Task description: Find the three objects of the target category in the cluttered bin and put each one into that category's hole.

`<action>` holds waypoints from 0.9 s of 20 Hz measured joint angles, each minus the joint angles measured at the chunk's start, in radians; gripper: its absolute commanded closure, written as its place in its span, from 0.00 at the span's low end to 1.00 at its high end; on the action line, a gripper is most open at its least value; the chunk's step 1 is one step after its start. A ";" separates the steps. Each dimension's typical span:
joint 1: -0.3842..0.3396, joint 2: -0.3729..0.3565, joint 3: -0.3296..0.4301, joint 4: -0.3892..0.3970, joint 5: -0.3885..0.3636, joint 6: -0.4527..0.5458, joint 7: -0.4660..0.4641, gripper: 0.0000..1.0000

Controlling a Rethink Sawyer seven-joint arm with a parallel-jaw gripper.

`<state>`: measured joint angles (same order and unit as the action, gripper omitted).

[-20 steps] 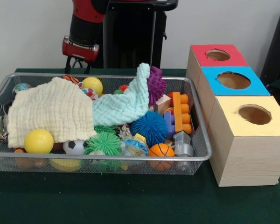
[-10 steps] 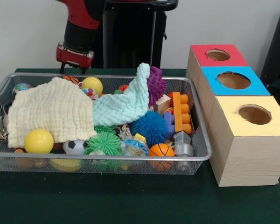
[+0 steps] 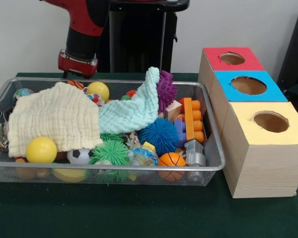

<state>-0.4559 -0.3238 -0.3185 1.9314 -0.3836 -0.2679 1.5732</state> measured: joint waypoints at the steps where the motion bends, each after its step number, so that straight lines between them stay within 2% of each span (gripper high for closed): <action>1: -0.006 -0.006 0.010 0.000 -0.004 0.015 0.000 0.00; 5: -0.024 -0.031 0.041 0.000 -0.008 0.088 0.000 0.00; 7: -0.032 -0.060 0.065 0.000 -0.008 0.175 0.000 0.00; 11: -0.038 -0.101 0.095 0.000 -0.009 0.263 0.000 0.00; 18: -0.040 -0.147 0.126 0.002 -0.011 0.280 0.000 0.00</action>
<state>-0.4958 -0.4708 -0.1921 1.9337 -0.3944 0.0123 1.5734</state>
